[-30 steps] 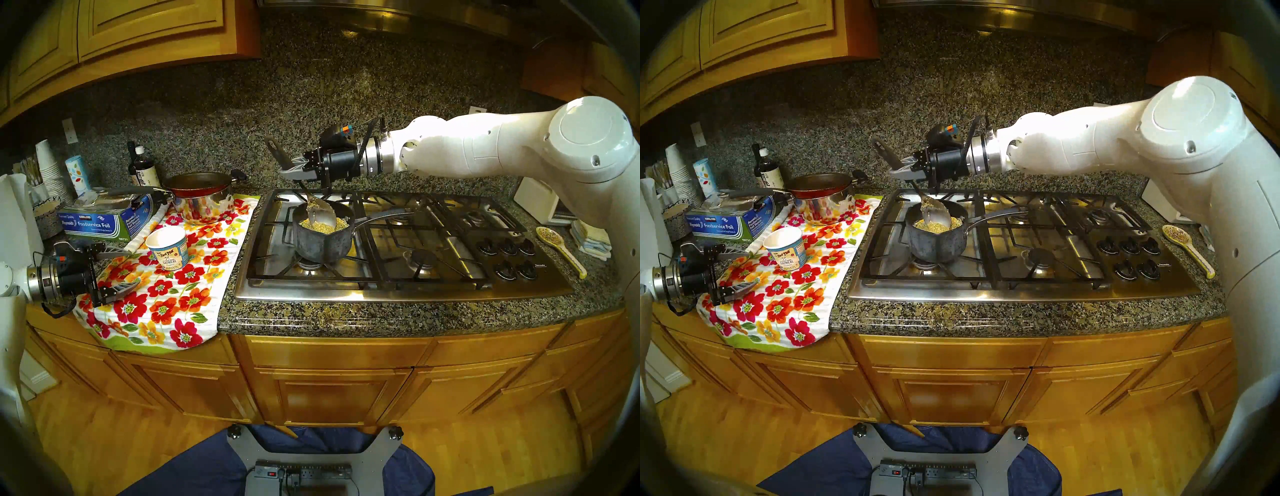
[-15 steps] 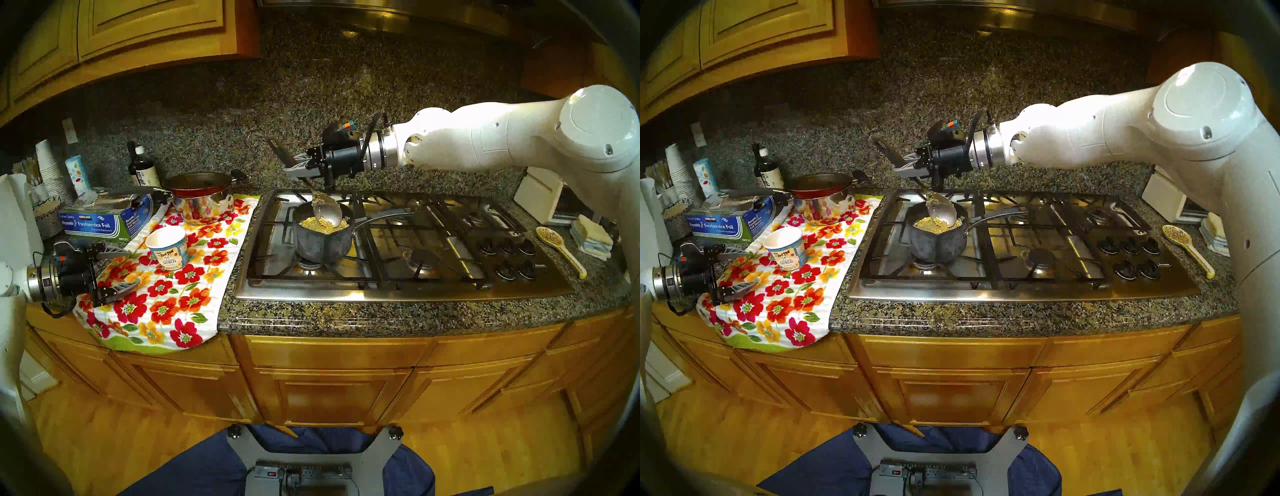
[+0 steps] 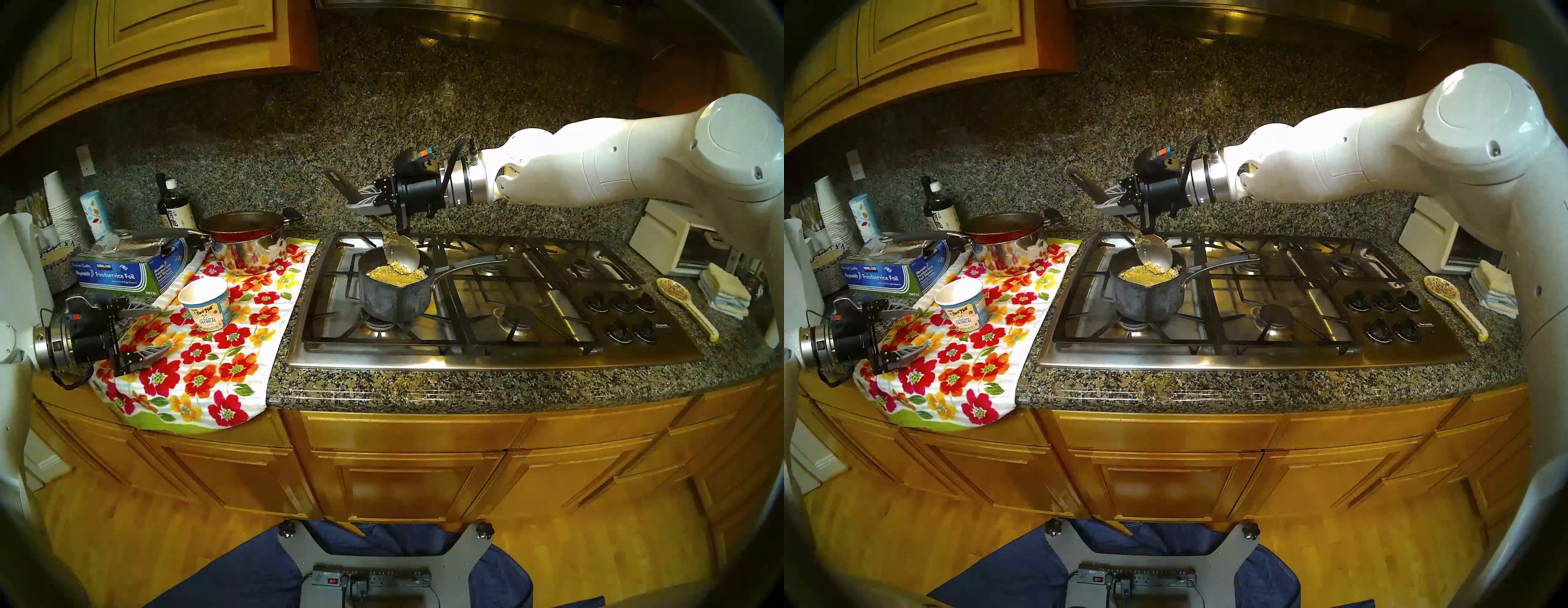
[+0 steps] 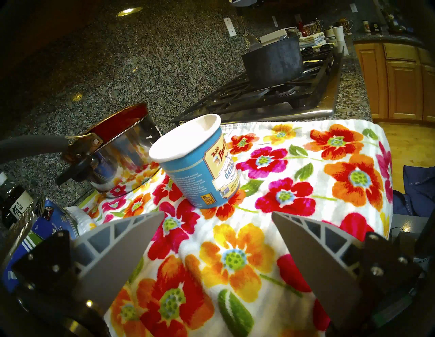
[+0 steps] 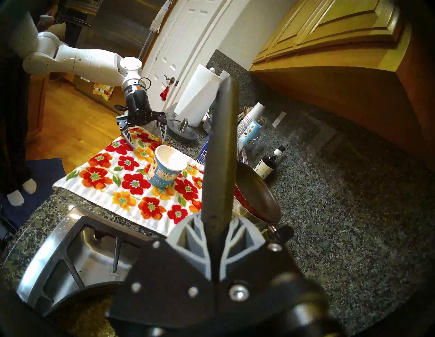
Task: Pour oats into pot and stir with a spoon
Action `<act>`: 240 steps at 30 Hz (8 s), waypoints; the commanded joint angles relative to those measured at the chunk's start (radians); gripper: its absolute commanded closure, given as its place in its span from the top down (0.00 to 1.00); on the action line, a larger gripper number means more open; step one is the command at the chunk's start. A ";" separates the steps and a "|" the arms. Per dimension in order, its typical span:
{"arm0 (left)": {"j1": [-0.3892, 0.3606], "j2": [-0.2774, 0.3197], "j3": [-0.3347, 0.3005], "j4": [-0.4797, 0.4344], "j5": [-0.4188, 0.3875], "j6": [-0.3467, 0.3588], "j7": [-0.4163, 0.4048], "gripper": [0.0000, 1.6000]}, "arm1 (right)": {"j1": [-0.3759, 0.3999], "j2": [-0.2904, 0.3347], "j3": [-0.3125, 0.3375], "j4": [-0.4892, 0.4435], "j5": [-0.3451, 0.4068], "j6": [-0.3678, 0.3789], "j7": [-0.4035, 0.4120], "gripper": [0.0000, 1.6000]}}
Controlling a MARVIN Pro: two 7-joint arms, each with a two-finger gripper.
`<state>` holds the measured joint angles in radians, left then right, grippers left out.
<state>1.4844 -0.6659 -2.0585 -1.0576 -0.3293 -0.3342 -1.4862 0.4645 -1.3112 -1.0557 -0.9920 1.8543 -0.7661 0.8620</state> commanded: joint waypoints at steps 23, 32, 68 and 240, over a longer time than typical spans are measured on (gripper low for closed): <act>-0.016 0.018 -0.016 -0.014 -0.018 0.000 0.003 1.00 | 0.149 0.001 -0.030 -0.098 -0.133 -0.067 -0.213 0.00; -0.016 0.019 -0.016 -0.014 -0.019 0.000 0.003 1.00 | 0.174 -0.022 -0.056 -0.131 -0.215 -0.087 -0.279 0.00; -0.016 0.019 -0.016 -0.014 -0.021 0.001 0.003 1.00 | 0.219 -0.032 -0.094 -0.247 -0.458 -0.149 -0.511 0.00; -0.015 0.019 -0.015 -0.014 -0.020 0.000 0.003 1.00 | 0.305 0.134 0.023 -0.533 -0.282 0.182 -0.620 0.00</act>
<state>1.4849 -0.6651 -2.0585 -1.0575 -0.3321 -0.3343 -1.4862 0.6876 -1.2077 -1.0675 -1.5305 1.5410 -0.5924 0.2443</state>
